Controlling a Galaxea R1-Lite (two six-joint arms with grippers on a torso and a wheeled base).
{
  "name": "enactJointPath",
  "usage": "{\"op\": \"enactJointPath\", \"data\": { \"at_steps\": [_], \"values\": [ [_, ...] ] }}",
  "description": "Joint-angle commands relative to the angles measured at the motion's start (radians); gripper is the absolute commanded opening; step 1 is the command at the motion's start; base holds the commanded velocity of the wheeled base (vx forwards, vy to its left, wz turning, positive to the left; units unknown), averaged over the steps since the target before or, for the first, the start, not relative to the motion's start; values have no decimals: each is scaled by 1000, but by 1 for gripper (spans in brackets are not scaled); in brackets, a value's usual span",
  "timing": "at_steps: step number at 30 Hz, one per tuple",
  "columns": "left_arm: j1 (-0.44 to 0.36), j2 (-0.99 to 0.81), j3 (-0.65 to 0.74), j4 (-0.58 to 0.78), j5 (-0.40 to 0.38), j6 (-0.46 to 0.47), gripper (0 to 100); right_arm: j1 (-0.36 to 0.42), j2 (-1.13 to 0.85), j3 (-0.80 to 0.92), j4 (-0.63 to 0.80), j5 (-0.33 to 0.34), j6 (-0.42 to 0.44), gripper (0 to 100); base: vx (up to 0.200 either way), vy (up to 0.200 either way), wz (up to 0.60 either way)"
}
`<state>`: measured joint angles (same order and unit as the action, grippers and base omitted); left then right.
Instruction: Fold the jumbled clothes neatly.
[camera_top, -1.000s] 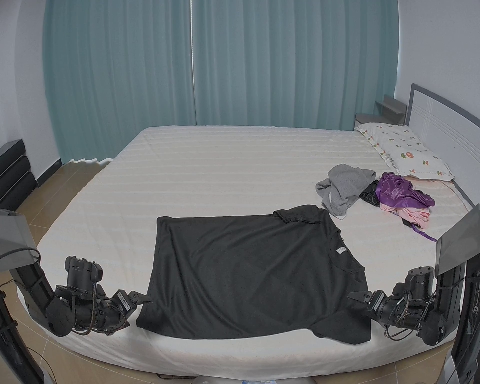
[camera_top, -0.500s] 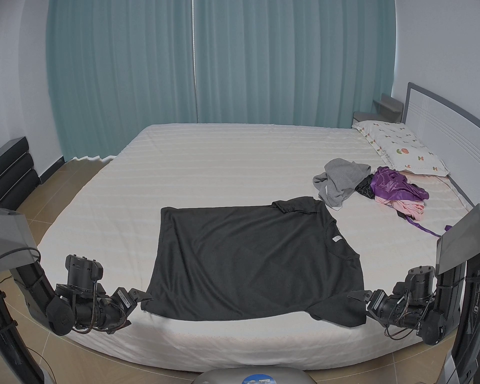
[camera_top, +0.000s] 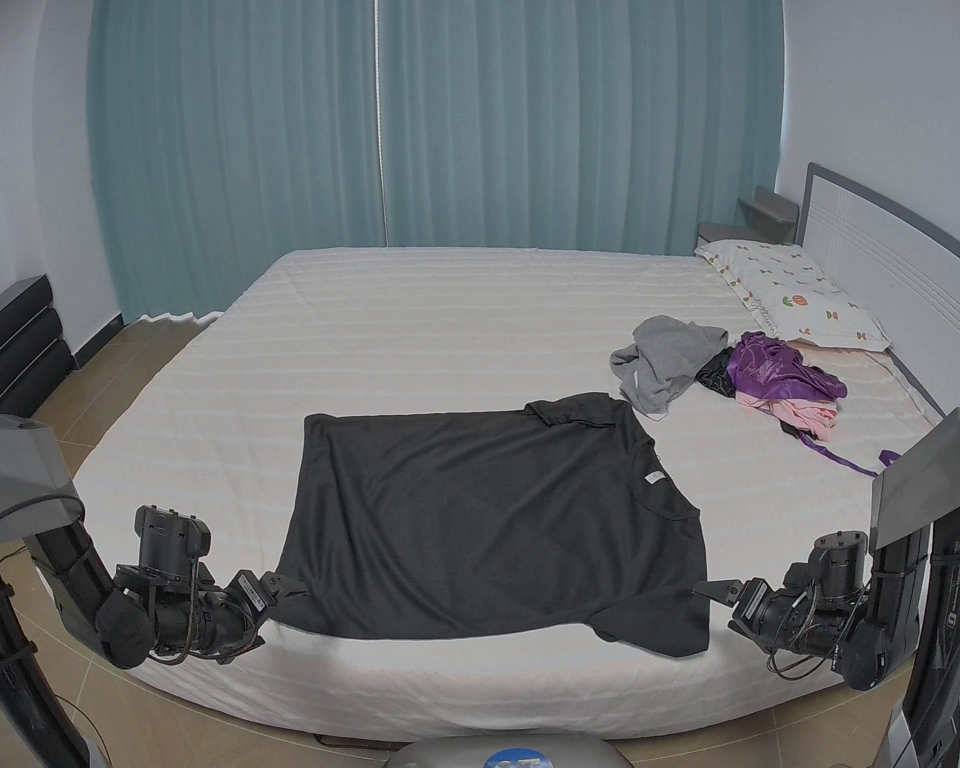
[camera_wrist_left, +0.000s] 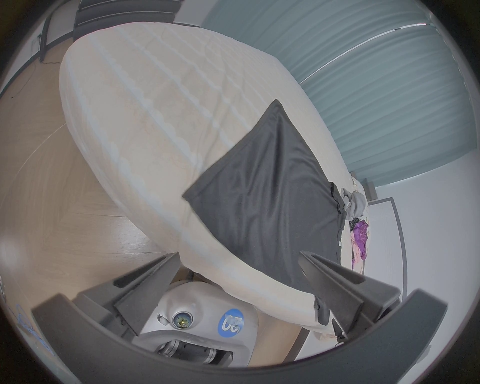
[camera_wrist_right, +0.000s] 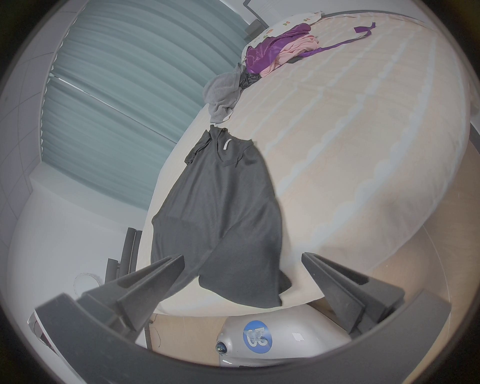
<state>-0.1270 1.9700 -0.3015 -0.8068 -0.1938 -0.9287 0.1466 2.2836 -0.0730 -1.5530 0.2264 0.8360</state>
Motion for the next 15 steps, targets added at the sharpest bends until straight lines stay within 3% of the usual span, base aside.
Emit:
{"op": "enactJointPath", "data": {
  "at_steps": [1,7,9,11,15],
  "values": [
    [0,24,-1,-15,11,1,100,1,4,-1,-16,1,0,100,0,0,0],
    [6,99,-1,-83,77,5,100,1,4,1,-16,1,0,100,0,0,0],
    [9,153,4,-115,142,74,100,2,7,-1,-16,-1,-1,100,0,0,0],
    [12,182,5,-138,155,120,100,2,8,-2,-16,-1,-1,100,0,0,0],
    [35,219,-2,-184,174,137,100,2,8,-1,-16,-1,-1,100,0,0,0]
  ]
}}
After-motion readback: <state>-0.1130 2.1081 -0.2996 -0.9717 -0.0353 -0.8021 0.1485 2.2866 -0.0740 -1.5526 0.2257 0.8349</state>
